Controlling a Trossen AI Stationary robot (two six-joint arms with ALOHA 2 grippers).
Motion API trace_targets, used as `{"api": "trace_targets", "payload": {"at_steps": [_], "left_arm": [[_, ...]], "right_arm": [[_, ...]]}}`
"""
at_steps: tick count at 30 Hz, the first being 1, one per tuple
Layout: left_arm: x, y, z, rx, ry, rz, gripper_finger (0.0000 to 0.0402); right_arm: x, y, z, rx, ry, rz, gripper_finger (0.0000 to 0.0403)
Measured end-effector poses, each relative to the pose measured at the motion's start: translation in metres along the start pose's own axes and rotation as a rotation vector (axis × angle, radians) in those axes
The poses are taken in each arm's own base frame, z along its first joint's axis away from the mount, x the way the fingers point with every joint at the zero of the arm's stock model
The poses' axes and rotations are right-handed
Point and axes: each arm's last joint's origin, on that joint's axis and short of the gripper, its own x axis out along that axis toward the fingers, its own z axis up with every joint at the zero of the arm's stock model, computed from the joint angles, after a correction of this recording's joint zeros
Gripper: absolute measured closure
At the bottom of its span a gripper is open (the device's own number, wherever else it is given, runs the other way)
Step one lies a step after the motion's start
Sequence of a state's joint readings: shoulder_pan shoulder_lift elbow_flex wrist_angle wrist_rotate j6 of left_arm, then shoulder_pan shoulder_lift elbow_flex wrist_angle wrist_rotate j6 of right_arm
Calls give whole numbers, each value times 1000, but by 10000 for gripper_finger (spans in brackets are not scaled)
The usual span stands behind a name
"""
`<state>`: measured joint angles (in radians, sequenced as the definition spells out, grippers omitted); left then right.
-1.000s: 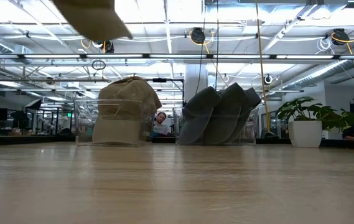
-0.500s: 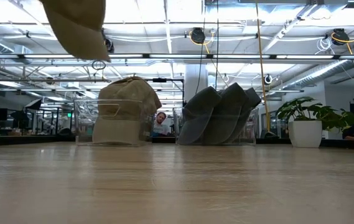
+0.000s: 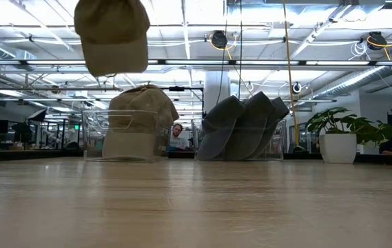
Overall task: Pick & Place hat
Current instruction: Put the brown cap into the left transparent bin
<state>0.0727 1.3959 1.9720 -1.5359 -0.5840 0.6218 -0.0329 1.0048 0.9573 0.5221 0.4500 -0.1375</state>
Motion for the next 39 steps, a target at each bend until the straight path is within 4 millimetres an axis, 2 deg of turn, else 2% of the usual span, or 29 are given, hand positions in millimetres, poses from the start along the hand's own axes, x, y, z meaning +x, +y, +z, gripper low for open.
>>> {"api": "trace_targets", "payload": {"at_steps": [10,19,21,30,39], "left_arm": [[2,7,8,-14,-9,109,387],[21,6,15,-103,32,33,387],[31,5,20,-98,57,32,387],[74,-21,22,-101,116,1,387],[102,-48,17,-55,78,-63,387]], "right_arm": [[1,0,-1,-15,4,0,159],[1,0,-1,-16,6,1,158],[1,0,-1,-17,6,1,158],[1,0,-1,-64,6,2,159],[1,0,-1,-106,6,2,159]]}}
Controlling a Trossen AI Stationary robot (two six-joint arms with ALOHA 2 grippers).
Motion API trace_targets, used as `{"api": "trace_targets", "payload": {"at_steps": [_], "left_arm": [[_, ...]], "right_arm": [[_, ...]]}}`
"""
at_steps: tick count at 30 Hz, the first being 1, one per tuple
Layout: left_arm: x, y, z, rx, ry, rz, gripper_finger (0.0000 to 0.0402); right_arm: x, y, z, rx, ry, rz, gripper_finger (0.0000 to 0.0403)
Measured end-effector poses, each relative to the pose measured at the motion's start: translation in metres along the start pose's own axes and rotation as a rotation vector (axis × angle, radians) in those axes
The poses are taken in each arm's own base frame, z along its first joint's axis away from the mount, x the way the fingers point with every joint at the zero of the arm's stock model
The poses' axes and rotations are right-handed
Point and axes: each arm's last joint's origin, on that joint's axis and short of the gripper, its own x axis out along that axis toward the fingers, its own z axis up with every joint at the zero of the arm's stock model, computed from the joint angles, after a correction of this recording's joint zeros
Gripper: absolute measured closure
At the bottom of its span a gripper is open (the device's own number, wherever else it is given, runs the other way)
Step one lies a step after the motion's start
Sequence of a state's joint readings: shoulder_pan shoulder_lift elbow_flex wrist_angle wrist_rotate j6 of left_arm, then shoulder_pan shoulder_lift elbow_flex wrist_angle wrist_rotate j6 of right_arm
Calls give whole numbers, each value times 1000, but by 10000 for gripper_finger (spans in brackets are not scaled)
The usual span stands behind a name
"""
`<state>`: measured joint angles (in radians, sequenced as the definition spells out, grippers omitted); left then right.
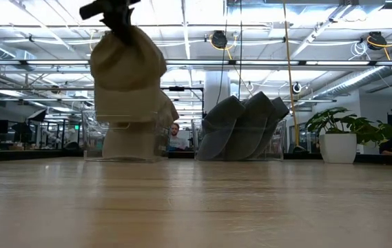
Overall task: Pick & Place hat
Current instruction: Put the brown cap into the left transparent bin
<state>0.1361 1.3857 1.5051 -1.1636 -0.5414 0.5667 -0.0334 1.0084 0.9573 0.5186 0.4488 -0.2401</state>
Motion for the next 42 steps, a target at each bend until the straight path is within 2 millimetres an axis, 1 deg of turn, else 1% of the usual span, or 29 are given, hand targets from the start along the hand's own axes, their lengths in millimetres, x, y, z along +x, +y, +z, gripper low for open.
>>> {"api": "trace_targets", "payload": {"at_steps": [2,7,10,13,17,19,23,26,29,34,38,40,42], "left_arm": [[7,-5,0,14,9,-16,387],[25,-17,4,41,-32,-38,387],[31,-23,3,62,-37,-62,387],[43,-26,-1,54,-12,-60,387],[54,-23,-10,16,91,30,387],[56,-22,-11,11,112,60,387],[55,-17,-11,-13,89,85,387],[54,-16,-12,-2,41,27,387],[56,-21,-11,18,2,-48,387],[62,-25,-14,24,22,-59,387],[67,-22,-19,-5,51,-52,387],[70,-20,-23,-25,67,-49,380],[72,-18,-25,-35,69,-55,364]], "right_arm": [[0,0,0,-10,0,0,159],[0,0,0,-11,0,0,160],[0,0,0,-11,0,0,159],[0,0,0,-11,0,0,159],[0,0,0,-15,0,0,160],[0,0,0,-16,1,0,159],[0,0,0,-41,5,0,159],[0,0,-2,-49,18,3,160],[0,0,-3,-54,38,-20,159],[0,-1,-4,-55,54,-68,159],[0,-2,-4,-55,52,-67,160],[0,-2,-4,-53,52,-67,159],[0,-2,-4,-52,52,-67,159]]}}
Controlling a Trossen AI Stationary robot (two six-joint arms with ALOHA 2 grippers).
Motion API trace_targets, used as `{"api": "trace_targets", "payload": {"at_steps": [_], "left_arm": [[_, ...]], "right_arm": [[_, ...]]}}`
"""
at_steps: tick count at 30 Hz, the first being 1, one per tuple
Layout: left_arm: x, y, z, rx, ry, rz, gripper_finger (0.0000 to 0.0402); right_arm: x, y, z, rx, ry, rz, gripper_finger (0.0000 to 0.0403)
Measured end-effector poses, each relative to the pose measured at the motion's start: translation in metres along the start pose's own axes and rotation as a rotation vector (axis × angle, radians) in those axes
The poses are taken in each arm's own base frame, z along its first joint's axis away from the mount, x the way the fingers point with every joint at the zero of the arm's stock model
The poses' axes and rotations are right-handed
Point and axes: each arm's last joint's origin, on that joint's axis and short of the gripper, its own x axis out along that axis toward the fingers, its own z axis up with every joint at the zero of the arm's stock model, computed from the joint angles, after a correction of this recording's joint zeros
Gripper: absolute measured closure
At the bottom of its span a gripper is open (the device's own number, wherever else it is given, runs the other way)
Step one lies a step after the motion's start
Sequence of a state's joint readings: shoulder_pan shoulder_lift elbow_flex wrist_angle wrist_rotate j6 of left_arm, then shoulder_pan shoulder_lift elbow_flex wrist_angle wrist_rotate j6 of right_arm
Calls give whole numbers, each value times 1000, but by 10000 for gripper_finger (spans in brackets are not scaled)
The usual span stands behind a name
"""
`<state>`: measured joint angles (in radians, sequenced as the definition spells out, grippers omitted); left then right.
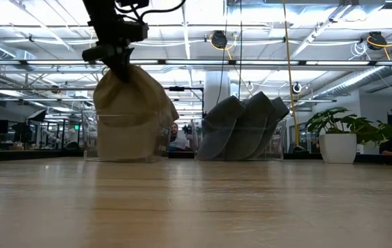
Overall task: Pick & Place hat
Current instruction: Put the brown cap into the left transparent bin
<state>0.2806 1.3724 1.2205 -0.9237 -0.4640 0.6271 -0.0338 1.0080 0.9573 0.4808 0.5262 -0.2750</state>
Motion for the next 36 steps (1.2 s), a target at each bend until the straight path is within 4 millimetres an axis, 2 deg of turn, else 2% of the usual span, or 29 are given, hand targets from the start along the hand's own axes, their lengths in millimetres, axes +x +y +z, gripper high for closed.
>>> {"api": "trace_targets", "payload": {"at_steps": [16,23,29,33,36], "left_arm": [[-3,2,1,-164,-11,-5,256],[-22,9,-3,-250,-65,15,207],[-45,13,-7,-367,-163,-1,170],[-62,13,-15,-494,-247,-55,149],[-73,11,-19,-603,-322,-173,138]], "right_arm": [[0,1,-4,-22,38,11,165],[0,1,-4,-23,40,11,165],[0,1,-4,-15,40,11,165],[0,1,-5,6,45,11,165],[0,2,-6,3,54,14,165]]}}
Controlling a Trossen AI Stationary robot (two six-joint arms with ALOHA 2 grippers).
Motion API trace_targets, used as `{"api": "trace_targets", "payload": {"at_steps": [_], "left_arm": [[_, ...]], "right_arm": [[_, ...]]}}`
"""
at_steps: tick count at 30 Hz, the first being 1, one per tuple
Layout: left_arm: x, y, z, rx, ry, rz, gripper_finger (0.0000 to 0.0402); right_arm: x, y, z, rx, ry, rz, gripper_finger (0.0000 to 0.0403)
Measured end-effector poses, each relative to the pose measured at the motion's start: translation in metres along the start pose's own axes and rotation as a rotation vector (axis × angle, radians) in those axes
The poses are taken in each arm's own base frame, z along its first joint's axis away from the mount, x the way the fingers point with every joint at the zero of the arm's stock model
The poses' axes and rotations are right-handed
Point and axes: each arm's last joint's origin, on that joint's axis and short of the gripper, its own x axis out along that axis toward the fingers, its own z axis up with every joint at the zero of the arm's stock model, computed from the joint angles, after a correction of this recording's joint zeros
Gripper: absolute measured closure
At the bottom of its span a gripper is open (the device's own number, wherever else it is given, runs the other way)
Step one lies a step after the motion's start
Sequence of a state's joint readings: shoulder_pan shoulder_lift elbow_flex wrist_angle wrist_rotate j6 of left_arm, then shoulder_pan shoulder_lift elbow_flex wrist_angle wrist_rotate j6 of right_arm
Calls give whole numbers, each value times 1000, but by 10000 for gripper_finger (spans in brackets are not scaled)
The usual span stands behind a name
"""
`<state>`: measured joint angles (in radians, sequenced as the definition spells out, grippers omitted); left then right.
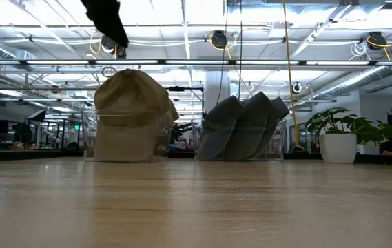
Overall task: Pick & Place hat
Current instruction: Put the brown cap into the left transparent bin
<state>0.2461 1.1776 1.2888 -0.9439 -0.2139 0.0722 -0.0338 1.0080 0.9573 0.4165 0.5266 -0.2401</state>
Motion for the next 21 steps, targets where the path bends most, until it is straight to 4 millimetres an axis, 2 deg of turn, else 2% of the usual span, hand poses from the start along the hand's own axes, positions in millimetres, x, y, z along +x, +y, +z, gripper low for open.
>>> {"api": "trace_targets", "payload": {"at_steps": [3,5,10,16,21], "left_arm": [[-7,-3,-4,-108,-21,-144,137],[-4,-6,-11,-117,-13,-174,142],[18,-13,-35,-107,25,-175,163],[39,-17,-51,-105,5,-141,182],[52,-10,-55,-26,-15,14,182]], "right_arm": [[0,0,-1,-7,12,3,165],[0,1,-2,-9,15,5,165],[0,1,-2,-4,14,8,165],[0,1,-2,18,15,8,165],[0,1,-2,19,14,9,165]]}}
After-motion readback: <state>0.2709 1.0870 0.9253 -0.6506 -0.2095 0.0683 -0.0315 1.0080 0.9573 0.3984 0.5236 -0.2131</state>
